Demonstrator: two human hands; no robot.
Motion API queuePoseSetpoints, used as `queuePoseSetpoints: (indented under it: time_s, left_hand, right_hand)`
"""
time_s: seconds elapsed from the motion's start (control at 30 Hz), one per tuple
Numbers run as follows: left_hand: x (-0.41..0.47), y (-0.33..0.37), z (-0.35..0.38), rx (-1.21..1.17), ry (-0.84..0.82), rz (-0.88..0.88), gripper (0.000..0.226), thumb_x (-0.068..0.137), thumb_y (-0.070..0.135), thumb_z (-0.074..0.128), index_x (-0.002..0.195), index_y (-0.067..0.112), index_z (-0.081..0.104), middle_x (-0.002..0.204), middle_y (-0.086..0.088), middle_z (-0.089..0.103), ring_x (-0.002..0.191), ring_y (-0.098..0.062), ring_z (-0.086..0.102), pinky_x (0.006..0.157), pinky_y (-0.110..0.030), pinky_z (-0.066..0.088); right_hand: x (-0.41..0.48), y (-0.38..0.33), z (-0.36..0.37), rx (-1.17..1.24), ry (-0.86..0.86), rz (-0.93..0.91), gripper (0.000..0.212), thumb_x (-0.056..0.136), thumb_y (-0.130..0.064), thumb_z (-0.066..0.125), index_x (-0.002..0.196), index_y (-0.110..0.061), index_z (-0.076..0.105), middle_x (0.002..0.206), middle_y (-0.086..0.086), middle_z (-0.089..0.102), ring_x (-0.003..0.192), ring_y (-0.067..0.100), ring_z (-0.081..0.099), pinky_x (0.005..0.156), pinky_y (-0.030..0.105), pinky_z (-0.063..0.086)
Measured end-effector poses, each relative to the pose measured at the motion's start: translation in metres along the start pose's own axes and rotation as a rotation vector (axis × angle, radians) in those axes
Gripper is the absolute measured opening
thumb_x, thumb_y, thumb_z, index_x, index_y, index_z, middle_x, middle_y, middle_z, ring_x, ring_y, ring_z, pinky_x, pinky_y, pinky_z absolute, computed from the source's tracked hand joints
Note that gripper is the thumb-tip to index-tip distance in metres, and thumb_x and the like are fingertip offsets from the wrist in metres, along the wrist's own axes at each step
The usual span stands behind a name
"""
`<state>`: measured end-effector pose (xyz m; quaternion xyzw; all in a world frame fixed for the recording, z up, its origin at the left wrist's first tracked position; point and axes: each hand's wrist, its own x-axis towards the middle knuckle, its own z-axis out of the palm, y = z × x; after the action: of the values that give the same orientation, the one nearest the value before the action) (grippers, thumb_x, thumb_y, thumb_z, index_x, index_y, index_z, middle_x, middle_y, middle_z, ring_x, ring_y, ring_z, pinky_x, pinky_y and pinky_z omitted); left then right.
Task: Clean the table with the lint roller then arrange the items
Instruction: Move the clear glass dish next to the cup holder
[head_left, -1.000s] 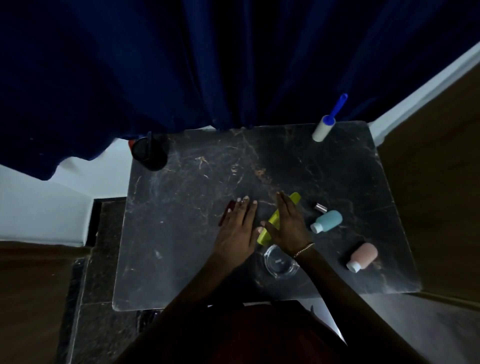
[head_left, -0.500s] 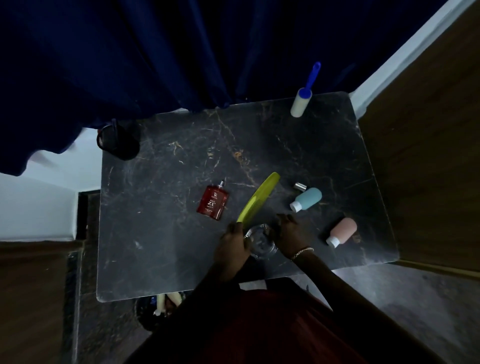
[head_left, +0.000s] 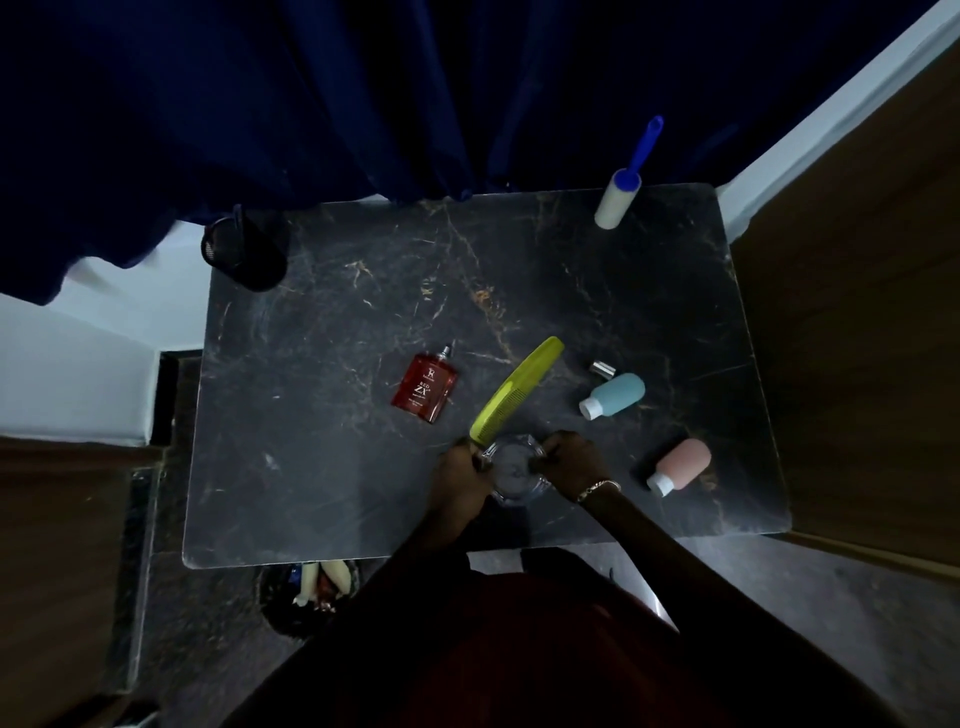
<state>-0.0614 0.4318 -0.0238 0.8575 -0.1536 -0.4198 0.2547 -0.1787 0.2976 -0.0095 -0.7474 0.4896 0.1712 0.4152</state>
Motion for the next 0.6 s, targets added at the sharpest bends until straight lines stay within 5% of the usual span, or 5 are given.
queuePoseSetpoints:
  time_s: [0.13, 0.23, 0.43, 0.6]
  left_hand:
    - [-0.005, -0.005, -0.023, -0.312, -0.003, -0.028, 0.013, 0.085, 0.007, 0.076, 0.077, 0.012, 0.067, 0.073, -0.005, 0.071, 0.065, -0.019, 0.070, 0.069, -0.049, 0.065]
    - [-0.009, -0.008, -0.041, -0.525, 0.001, -0.078, 0.013, 0.085, 0.005, 0.076, 0.077, 0.011, 0.067, 0.081, -0.012, 0.072, 0.070, -0.023, 0.071, 0.071, -0.051, 0.065]
    - [-0.020, -0.018, -0.083, -0.849, 0.010, -0.102, 0.016, 0.090, -0.002, 0.072, 0.103, -0.005, 0.064, 0.091, -0.016, 0.068, 0.084, -0.027, 0.070, 0.065, -0.035, 0.064]
    - [-0.023, -0.032, -0.116, -1.011, 0.067, -0.069, 0.019, 0.091, -0.004, 0.069, 0.109, -0.001, 0.064, 0.103, -0.018, 0.069, 0.096, -0.030, 0.068, 0.063, -0.028, 0.062]
  right_hand:
    - [-0.003, -0.016, -0.011, 0.123, 0.015, -0.100, 0.017, 0.076, -0.012, 0.077, 0.063, -0.014, 0.067, 0.071, 0.008, 0.068, 0.067, 0.017, 0.062, 0.066, 0.029, 0.046]
    - [-0.008, -0.033, -0.014, 0.361, -0.015, -0.095, 0.007, 0.077, -0.005, 0.077, 0.075, -0.008, 0.071, 0.063, 0.005, 0.066, 0.055, 0.012, 0.058, 0.055, 0.023, 0.048]
    - [-0.010, -0.083, -0.006, 0.713, -0.188, -0.017, 0.022, 0.083, 0.003, 0.071, 0.104, 0.001, 0.067, 0.082, 0.010, 0.067, 0.073, 0.018, 0.065, 0.062, 0.032, 0.059]
    - [-0.004, -0.125, 0.010, 0.771, -0.246, -0.060, 0.021, 0.081, 0.003, 0.074, 0.100, -0.003, 0.067, 0.087, 0.011, 0.071, 0.075, 0.020, 0.069, 0.068, 0.035, 0.061]
